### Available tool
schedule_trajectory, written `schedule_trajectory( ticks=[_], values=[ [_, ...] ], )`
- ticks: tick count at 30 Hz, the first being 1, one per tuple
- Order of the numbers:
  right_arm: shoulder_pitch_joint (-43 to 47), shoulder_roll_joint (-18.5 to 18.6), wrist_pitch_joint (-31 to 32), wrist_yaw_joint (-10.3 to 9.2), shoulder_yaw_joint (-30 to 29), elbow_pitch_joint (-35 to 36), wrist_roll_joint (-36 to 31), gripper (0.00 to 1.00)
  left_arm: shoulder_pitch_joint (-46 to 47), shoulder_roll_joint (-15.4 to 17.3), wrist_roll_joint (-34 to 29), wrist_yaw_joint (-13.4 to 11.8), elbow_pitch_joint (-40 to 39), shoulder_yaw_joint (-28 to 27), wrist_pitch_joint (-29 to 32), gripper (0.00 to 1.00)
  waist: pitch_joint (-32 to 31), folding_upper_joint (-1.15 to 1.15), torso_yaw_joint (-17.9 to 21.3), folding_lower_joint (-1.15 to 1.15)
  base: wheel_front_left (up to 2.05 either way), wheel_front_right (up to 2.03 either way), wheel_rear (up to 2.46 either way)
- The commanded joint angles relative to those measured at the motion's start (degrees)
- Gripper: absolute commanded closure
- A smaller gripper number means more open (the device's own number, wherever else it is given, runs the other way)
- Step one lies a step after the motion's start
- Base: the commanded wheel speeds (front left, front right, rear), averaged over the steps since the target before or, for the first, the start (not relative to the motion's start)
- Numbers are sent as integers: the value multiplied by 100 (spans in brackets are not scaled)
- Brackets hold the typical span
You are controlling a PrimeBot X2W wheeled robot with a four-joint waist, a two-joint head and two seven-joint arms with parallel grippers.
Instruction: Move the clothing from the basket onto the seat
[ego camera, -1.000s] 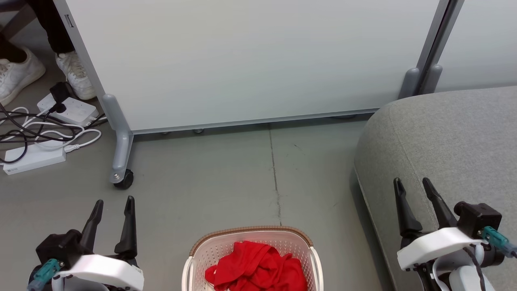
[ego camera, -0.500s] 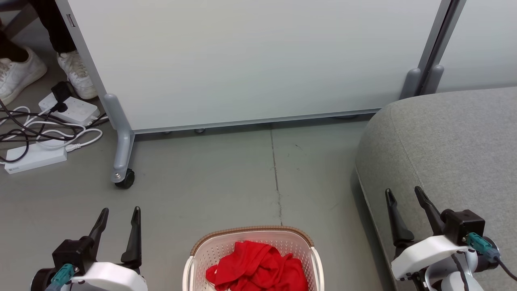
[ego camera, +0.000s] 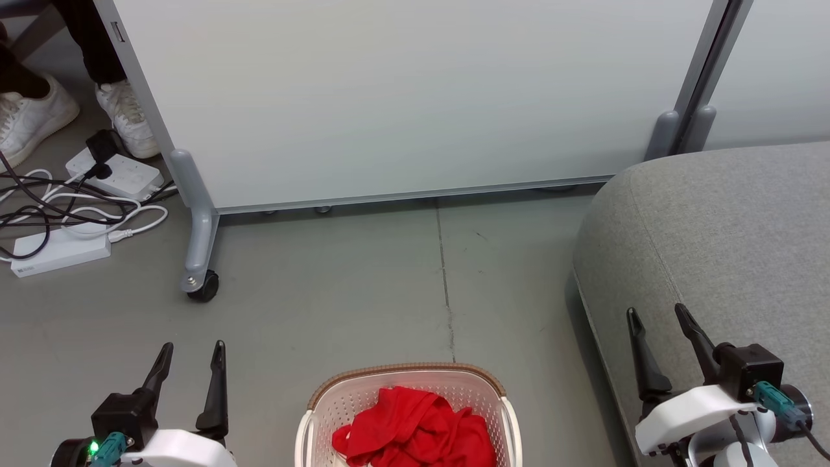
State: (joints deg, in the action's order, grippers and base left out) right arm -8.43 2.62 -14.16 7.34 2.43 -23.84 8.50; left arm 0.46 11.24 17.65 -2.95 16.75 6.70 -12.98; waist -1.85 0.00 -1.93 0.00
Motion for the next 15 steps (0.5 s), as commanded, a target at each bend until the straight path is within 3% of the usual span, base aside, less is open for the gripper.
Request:
schedule_trajectory(
  ticks=[1, 15],
  values=[
    [55, 46, -59, 25, -14, 38, -43, 0, -23, 15, -80, -36, -31, 7, -40, 0, 0, 0, -2, 0, 0, 0, 0],
    [88, 47, -114, 20, 107, 189, 2, 0, -55, 105, -142, -163, -217, 27, 4, 0, 16, 0, -12, 0, 0, 0, 0]
  ],
)
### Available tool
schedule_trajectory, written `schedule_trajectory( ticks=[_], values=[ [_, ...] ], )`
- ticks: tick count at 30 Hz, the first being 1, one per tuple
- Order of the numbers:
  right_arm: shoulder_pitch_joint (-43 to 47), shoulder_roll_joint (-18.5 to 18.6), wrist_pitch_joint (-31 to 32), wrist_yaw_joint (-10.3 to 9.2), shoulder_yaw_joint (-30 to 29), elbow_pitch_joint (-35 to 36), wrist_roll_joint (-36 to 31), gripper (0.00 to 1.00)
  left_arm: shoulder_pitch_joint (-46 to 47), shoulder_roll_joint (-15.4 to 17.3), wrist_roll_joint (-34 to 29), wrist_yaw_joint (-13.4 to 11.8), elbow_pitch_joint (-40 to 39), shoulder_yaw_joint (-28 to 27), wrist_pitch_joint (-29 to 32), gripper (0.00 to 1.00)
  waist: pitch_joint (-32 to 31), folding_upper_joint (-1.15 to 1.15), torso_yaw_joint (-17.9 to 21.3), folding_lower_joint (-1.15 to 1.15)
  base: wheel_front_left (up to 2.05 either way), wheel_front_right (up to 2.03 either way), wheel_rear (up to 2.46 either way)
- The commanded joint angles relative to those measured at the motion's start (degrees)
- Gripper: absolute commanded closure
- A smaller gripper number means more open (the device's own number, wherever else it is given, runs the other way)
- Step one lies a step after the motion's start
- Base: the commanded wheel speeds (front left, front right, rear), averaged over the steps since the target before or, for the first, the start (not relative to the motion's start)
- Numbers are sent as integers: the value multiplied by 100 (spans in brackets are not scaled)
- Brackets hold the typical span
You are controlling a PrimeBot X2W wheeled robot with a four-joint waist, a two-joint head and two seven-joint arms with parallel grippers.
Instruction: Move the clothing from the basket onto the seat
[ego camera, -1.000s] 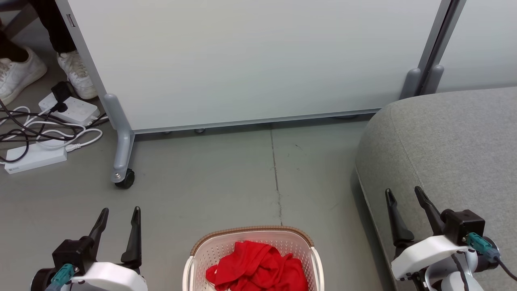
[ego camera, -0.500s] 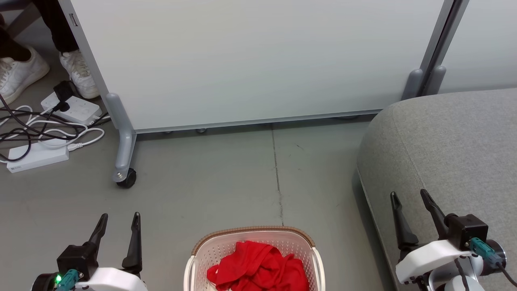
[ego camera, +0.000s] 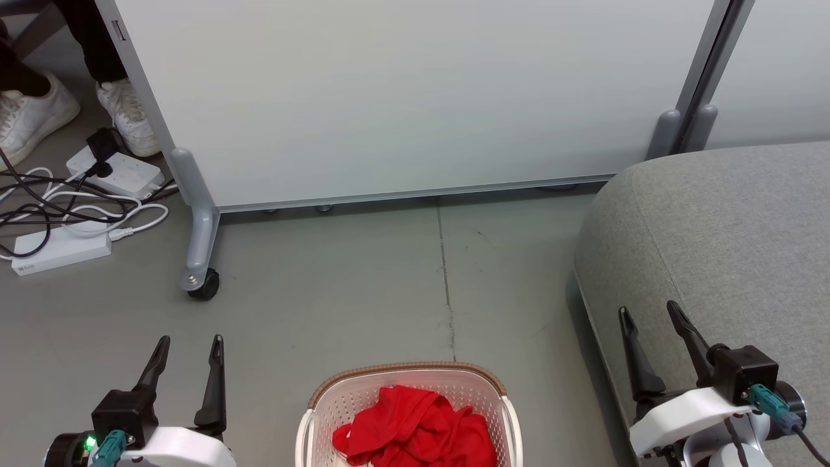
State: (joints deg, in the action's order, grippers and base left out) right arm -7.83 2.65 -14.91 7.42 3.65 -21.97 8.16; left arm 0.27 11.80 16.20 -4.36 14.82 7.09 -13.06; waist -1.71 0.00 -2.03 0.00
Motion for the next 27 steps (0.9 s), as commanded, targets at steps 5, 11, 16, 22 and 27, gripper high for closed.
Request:
schedule_trajectory(
  ticks=[5, 11, 16, 22, 27],
  values=[
    [27, 44, -39, 13, -11, -19, 51, 0, -56, 73, 27, -40, -39, -3, 21, 0, 8, 0, -9, 0, 0, 0, 0],
    [10, 44, -39, 13, -14, -25, 82, 0, -65, 106, 39, -66, -51, 13, 31, 0, 20, 0, -17, 0, 0, 0, 0],
    [14, 44, -39, 13, -14, -14, 93, 0, -43, 121, 63, -64, -50, 38, 44, 0, 47, 0, -21, 0, 0, 0, 0],
    [-134, 45, -15, 13, -61, 137, 53, 0, 375, 78, 60, 88, -125, 209, 157, 0, 346, 0, 11, 0, 0, 0, 0],
    [-413, 44, 43, 13, -67, 421, 49, 0, 971, -26, 25, 325, 103, 524, 408, 0, 952, 0, 167, 0, 0, 0, 0]
  ],
)
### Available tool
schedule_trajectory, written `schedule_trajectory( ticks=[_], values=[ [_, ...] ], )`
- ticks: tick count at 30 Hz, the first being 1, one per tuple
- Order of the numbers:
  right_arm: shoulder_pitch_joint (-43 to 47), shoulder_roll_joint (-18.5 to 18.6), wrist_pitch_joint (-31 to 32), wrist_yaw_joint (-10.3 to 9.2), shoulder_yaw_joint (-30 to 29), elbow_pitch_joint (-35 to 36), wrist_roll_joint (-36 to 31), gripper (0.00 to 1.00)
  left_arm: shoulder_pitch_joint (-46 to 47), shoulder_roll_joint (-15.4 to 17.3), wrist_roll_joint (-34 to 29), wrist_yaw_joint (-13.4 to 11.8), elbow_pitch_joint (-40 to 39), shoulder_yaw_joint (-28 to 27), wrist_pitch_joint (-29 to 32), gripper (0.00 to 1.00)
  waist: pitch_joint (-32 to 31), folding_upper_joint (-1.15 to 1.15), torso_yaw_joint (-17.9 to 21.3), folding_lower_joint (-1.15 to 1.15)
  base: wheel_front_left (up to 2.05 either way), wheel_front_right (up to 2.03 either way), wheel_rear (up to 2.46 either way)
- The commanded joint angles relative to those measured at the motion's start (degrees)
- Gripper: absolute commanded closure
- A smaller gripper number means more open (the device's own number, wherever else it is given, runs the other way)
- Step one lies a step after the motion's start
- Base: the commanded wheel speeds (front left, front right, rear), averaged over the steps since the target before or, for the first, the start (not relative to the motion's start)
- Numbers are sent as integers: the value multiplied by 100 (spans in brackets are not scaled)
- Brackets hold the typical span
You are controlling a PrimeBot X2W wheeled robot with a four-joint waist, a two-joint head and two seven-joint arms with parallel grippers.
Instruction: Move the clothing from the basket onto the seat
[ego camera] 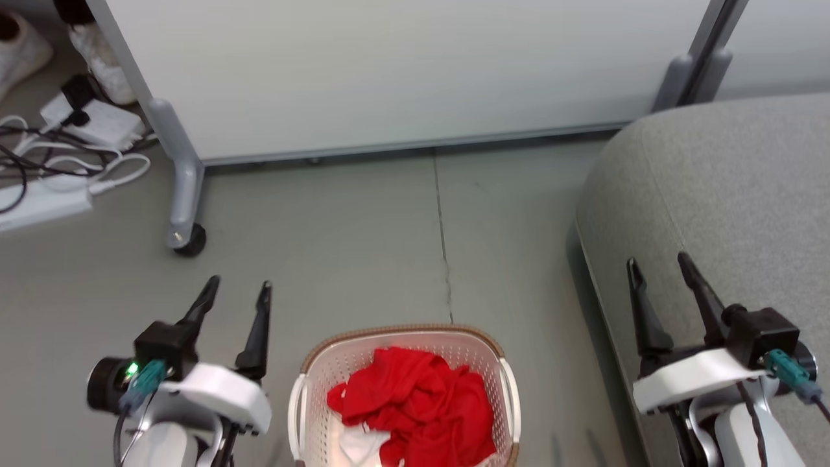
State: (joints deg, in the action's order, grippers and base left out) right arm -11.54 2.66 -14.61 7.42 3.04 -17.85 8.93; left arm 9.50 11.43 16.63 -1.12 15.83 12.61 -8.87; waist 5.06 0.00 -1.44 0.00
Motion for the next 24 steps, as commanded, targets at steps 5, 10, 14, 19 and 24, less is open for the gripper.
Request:
schedule_trajectory(
  ticks=[5, 10, 14, 19, 24],
  values=[
    [-379, 41, 31, 13, 40, 324, -19, 0, 720, -214, -59, 297, 592, 347, 148, 0, 995, 0, 345, 0, 0, 0, 0],
    [-726, 41, 6, 13, 149, 615, 70, 0, 1326, -400, -136, 581, 1384, 738, 256, 0, 1732, 0, 619, 0, 0, 0, 0],
    [-982, 38, -23, 13, 170, 827, 143, 0, 1839, -490, -206, 695, 2045, 997, 259, 0, 2318, 0, 764, 0, 0, 0, 0],
    [-1180, 36, -42, 13, 194, 1047, 192, 0, 2353, -566, -232, 764, 2759, 1212, 284, 0, 2851, 0, 879, 0, 0, 0, 0],
    [-1352, 37, -67, 13, 229, 1335, 265, 0, 2964, -567, -245, 809, 3578, 1364, 332, 0, 3435, 0, 1015, 0, 0, 0, 0]
  ],
)
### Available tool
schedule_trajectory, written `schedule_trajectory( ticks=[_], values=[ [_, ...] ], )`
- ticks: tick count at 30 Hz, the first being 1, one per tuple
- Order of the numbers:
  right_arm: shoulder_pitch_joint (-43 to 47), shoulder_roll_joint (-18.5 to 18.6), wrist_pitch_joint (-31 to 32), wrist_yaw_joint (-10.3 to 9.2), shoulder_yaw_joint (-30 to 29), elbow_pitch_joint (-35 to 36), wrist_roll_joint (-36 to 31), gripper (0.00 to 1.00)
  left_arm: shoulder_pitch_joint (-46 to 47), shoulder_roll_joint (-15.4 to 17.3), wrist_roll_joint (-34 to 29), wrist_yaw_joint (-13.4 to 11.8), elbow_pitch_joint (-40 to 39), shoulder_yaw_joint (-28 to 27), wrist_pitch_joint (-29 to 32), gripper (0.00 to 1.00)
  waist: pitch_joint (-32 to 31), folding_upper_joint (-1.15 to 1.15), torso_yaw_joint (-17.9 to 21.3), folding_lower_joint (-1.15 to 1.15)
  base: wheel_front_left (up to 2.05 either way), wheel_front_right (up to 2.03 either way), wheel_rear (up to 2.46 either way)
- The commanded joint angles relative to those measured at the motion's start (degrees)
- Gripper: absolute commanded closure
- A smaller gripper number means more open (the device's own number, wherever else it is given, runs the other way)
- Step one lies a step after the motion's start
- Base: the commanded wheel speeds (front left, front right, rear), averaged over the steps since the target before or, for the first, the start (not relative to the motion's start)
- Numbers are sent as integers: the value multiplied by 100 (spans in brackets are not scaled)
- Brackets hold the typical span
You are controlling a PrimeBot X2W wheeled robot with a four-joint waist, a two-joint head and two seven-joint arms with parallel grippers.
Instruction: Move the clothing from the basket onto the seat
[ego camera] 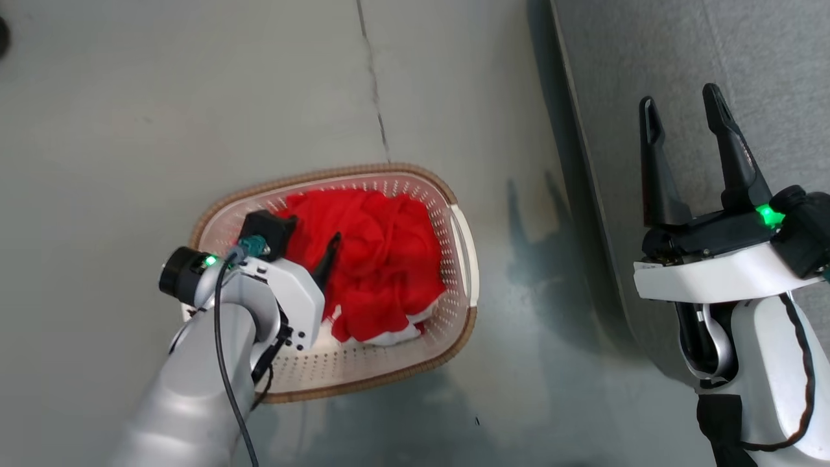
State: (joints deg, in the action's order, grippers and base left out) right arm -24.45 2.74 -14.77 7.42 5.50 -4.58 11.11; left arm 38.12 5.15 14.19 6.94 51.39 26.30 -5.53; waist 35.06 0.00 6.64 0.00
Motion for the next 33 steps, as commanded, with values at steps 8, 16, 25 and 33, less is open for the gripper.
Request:
schedule_trajectory(
  ticks=[8, 16, 25, 33],
  values=[
    [-153, 27, -49, 13, 134, 417, 254, 0, 852, 190, -289, 24, 1067, 327, -28, 0, 1144, 0, 497, 0, 0, 0, 0],
    [-27, 26, -47, 13, 251, 751, 517, 0, 1307, 451, -461, -181, 1784, 494, -96, 0, 1510, 0, 838, 0, 0, 0, 0],
    [31, 26, -48, 13, 311, 880, 646, 0, 1574, 609, -364, -311, 2052, 456, -226, 100, 1645, 0, 953, 0, 0, 0, 0],
    [97, 27, -48, 13, 256, 689, 477, 0, 1415, 368, -303, -219, 2046, 558, -705, 100, 1256, 0, 708, 0, 0, 0, 0]
  ],
)
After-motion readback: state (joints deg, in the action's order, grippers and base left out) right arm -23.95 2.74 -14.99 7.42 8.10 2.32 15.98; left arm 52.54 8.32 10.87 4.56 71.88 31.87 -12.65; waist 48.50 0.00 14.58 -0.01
